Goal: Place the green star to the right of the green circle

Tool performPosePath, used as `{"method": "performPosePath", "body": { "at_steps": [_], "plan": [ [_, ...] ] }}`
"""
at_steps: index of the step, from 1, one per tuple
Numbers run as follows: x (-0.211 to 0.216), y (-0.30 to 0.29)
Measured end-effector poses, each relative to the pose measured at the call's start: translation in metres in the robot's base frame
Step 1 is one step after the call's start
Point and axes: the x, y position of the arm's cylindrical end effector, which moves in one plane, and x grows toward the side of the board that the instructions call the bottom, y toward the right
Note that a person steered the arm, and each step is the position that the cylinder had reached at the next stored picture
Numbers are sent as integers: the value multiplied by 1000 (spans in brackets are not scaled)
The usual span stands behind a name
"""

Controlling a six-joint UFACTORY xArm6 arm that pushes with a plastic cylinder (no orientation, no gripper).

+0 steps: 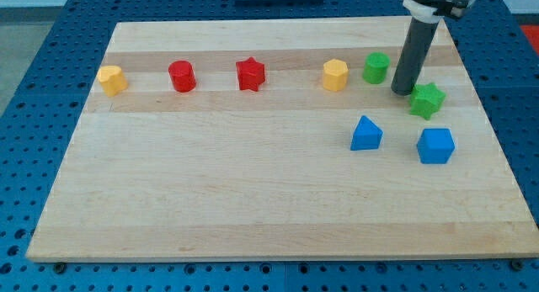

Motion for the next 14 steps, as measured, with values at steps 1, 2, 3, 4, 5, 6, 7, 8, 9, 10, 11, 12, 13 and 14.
{"method": "performPosePath", "body": {
  "at_steps": [1, 2, 3, 4, 5, 6, 7, 8, 9, 10, 11, 12, 13, 14],
  "plan": [
    [0, 0],
    [3, -8],
    [17, -17],
    [39, -9],
    [62, 14],
    [68, 34],
    [72, 34],
    [87, 36],
    [93, 48],
    [93, 50],
    [80, 49],
    [78, 41],
    [64, 42],
    [61, 55]
  ]
}}
